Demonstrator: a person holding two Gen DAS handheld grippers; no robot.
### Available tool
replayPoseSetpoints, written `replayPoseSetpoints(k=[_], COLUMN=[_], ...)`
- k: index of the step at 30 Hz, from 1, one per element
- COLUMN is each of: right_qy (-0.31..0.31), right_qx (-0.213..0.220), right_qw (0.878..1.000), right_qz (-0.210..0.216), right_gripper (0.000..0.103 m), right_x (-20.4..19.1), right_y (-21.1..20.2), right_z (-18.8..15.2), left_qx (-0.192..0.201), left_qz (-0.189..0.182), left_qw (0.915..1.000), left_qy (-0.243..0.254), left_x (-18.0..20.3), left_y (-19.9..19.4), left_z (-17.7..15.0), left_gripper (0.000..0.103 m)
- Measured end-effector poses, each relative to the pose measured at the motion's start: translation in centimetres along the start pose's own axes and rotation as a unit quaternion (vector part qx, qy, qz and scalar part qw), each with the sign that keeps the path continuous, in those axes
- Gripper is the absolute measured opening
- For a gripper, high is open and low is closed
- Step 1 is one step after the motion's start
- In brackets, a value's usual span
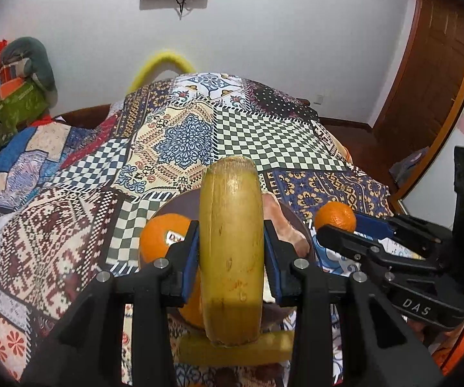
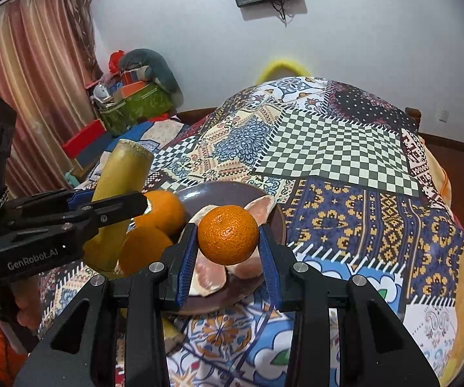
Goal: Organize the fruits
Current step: 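Lower the banana onto the plate with the left tool while the right places a mandarin there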
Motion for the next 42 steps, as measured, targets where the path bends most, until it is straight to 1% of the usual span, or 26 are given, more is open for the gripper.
replayPoseSetpoints(k=[3,9,13,18,21,25,30,36,42], right_qy=[-0.001,-0.016,-0.018,-0.022,-0.026,-0.026,-0.029,-0.032,-0.041], right_qx=[-0.003,-0.009,-0.013,-0.023,-0.029,-0.033,-0.036,-0.038,-0.046], right_qw=[1.000,1.000,1.000,0.999,0.999,0.999,0.999,0.999,0.998], right_qz=[-0.001,-0.006,-0.008,-0.006,-0.007,-0.008,-0.009,-0.009,-0.006], right_gripper=[0.035,0.035,0.035,0.035,0.035,0.035,0.035,0.035,0.035], right_x=[0.2,0.3,0.5,0.5,0.4,0.4,0.2,0.2,-0.5], right_y=[0.7,1.9,2.5,3.1,3.5,3.8,3.9,4.1,4.9], right_z=[0.2,0.7,0.7,0.4,0.2,0.0,0.0,0.1,0.1], left_qx=[-0.011,-0.033,-0.051,-0.067,-0.062,-0.056,-0.032,-0.024,0.001], left_qz=[-0.006,-0.003,0.008,0.012,0.009,-0.004,0.019,0.017,0.022], left_qw=[0.9999,0.9994,0.9986,0.9976,0.9980,0.9984,0.9989,0.9995,0.9998], left_qy=[-0.006,-0.002,-0.001,-0.009,-0.002,0.000,0.028,0.011,-0.001], left_x=[-0.4,-1.0,-1.5,-2.3,-2.3,-1.9,-1.3,-2.1,-3.2], left_y=[1.3,3.7,5.2,6.5,6.3,5.9,4.9,3.6,0.9], left_z=[0.5,1.2,1.0,0.3,0.2,0.5,1.0,1.0,0.9], left_gripper=[0.036,0.036,0.036,0.036,0.036,0.036,0.036,0.036,0.036])
Point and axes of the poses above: each gripper's, at about its wrist camera, not at the fingertips, and y roughly the way its jaws point, x to its right, z to its top, the point moved 3 cm from there along y, roughly the way its jaws point, and after that the axes turned 7 degrees about x, right-handed, at the moved point
